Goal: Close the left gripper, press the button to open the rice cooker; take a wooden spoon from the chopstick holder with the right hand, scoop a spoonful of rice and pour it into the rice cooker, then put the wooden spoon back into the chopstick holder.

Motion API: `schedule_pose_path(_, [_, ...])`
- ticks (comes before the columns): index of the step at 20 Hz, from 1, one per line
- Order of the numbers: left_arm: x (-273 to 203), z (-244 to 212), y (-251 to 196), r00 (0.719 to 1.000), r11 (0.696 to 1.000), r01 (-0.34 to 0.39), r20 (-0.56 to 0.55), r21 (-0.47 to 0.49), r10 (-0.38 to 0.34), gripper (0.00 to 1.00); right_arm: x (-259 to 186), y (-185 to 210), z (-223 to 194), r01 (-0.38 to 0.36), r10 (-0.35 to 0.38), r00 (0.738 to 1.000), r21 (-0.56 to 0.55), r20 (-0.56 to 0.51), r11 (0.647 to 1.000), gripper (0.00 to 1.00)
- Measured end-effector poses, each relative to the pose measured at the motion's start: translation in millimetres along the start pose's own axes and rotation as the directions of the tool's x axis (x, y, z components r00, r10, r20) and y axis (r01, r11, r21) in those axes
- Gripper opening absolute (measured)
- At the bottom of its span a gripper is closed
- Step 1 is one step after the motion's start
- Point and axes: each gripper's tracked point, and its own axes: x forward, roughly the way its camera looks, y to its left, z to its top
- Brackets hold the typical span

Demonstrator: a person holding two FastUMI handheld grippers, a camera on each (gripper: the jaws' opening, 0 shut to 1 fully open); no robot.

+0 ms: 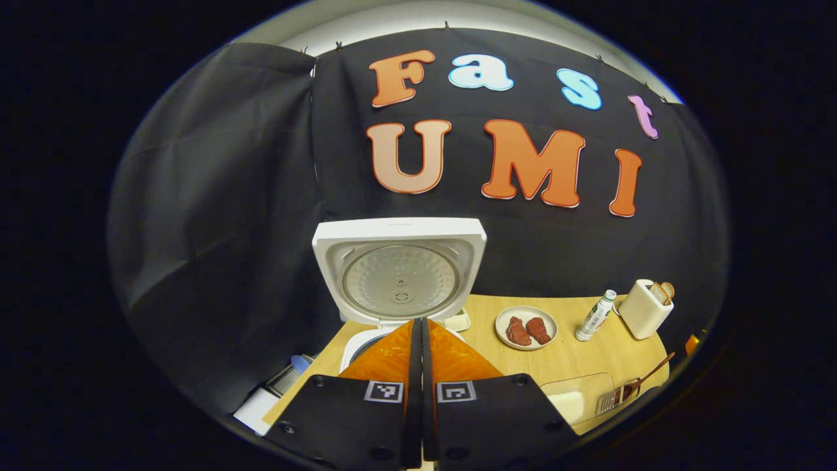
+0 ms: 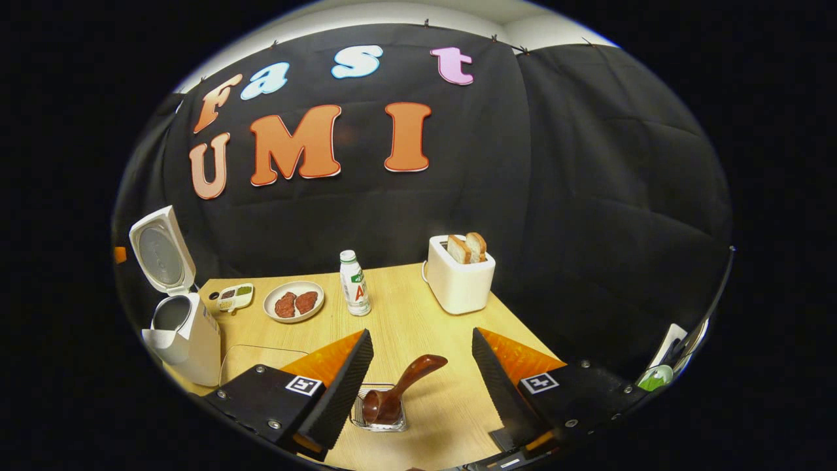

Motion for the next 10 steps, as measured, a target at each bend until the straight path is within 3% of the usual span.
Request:
schedule_pose_path(5, [-22.5, 21.8, -38.7, 0.989, 0.996, 0.065, 0.126, 0.06, -0.073, 0.08, 17.9, -3.4, -36.5, -0.013, 0.017, 0.995, 0.047, -0.097, 0.999, 0.95])
schedule_pose_path(7, [-28.6, 18.3, -49.2, 0.989, 0.995, 0.077, 0.118, 0.069, -0.084, 0.23, 27.0, -1.6, -52.1, -0.03, 0.04, 0.989, 0.075, -0.141, 0.997, 0.95])
schedule_pose_path(8, [-32.7, 16.3, -56.7, 0.989, 0.993, 0.09, 0.111, 0.08, -0.099, 0.38, 31.9, -0.3, -60.1, -0.037, 0.051, 0.985, 0.085, -0.164, 0.996, 0.94])
schedule_pose_path(10, [-37.8, 16.9, -64.7, 0.987, 0.99, 0.094, 0.123, 0.106, -0.107, 0.56, 40.0, 2.6, -71.5, -0.057, 0.077, 0.976, 0.104, -0.204, 0.993, 0.94])
